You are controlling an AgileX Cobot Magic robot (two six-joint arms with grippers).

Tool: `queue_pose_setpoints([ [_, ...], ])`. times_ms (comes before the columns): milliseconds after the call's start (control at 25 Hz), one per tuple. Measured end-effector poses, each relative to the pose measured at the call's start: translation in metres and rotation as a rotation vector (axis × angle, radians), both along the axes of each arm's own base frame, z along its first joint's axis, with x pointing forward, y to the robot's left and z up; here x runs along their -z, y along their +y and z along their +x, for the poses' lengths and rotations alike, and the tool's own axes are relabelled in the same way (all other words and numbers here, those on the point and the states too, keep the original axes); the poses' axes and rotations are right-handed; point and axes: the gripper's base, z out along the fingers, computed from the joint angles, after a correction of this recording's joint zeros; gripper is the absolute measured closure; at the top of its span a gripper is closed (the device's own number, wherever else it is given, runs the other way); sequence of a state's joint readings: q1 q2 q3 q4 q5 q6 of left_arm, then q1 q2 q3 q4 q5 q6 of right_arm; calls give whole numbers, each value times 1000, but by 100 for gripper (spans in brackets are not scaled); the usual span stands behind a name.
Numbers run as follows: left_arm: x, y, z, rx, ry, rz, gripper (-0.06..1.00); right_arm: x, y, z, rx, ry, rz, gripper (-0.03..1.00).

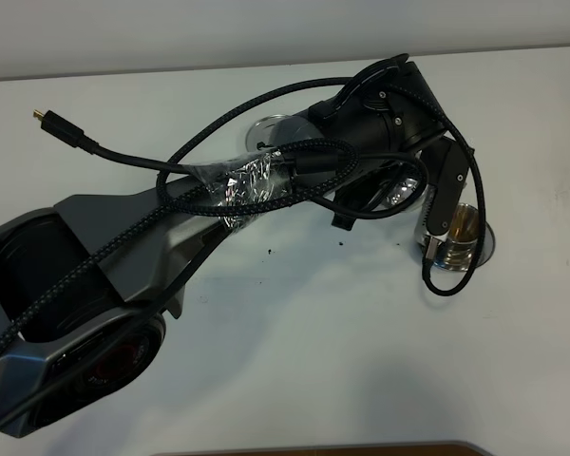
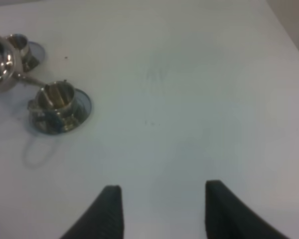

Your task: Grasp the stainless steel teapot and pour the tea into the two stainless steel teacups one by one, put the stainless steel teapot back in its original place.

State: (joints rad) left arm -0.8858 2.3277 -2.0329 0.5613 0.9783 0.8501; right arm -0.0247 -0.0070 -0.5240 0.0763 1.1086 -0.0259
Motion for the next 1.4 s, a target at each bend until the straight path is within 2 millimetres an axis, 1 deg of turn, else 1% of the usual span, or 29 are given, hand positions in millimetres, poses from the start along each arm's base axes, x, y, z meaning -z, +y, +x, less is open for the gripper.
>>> queue_pose_setpoints([
  [1400,-3,-3,4,129,-62,64,69,0,0,0,0,0,0,58],
])
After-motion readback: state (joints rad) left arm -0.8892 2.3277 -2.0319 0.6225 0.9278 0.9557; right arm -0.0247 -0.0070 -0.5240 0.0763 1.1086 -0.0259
